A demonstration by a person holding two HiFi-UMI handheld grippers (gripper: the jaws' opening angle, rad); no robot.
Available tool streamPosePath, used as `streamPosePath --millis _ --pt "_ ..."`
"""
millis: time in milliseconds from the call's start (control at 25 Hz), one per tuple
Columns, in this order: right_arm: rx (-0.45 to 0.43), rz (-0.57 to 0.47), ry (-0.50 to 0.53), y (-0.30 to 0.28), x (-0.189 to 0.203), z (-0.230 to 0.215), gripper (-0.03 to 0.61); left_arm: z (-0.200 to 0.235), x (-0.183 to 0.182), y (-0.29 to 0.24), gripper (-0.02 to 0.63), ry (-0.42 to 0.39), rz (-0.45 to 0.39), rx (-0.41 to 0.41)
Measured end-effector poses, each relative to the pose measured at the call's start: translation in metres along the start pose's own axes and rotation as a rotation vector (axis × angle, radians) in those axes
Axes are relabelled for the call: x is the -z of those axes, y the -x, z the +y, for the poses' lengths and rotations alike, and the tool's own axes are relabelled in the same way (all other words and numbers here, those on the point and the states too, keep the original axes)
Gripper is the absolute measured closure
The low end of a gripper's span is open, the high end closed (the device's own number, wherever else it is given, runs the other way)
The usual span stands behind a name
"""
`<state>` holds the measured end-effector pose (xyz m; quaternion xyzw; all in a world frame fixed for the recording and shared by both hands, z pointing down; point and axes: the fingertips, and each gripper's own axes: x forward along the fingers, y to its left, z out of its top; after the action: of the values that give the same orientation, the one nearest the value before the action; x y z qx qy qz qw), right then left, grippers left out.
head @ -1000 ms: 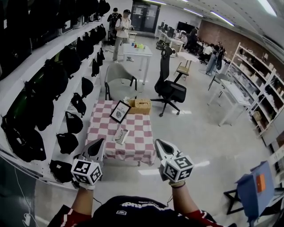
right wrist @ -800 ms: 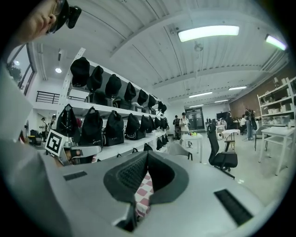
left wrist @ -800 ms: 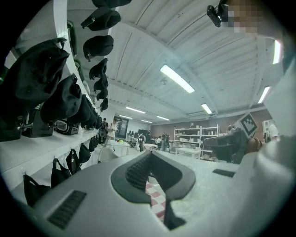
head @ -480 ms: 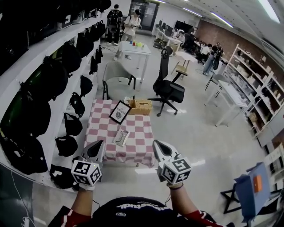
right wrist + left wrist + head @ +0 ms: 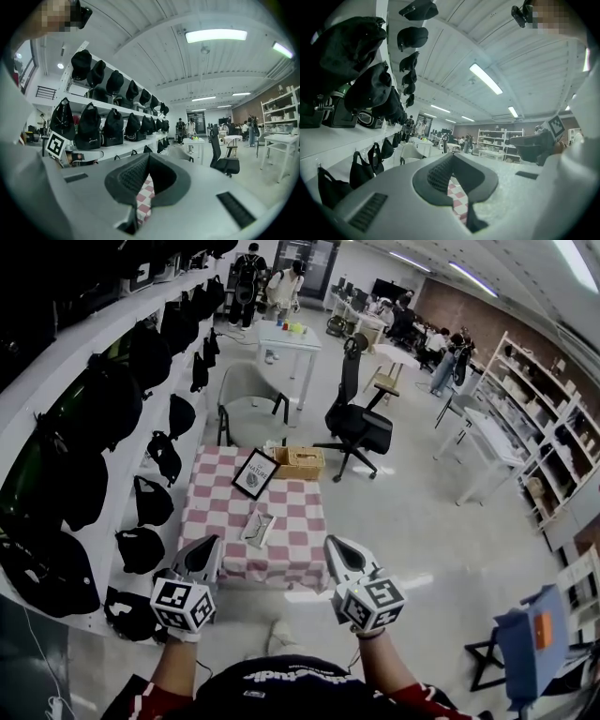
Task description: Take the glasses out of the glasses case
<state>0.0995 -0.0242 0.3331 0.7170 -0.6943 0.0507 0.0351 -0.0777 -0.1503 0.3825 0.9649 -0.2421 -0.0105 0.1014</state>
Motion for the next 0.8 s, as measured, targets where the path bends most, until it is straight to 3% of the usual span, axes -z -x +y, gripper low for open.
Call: streamPosePath --millis 280,520,800 --pt "-0.047 -0.002 -0.006 -0.024 0.002 -0.008 0.575 0.011 0.003 -0.014 0.607 -0.008 0.013 -0.025" --pt "-0.110 0.022 0.048 -0.051 0.002 -0.014 0.575 0.016 -0.002 -0.038 0.607 -0.024 0.020 -0.045" --pt "-0.086 -0.013 0.021 -0.083 0.007 -0.057 0.575 0.018 -0.001 -0.074 0.607 -0.032 0.027 -0.048"
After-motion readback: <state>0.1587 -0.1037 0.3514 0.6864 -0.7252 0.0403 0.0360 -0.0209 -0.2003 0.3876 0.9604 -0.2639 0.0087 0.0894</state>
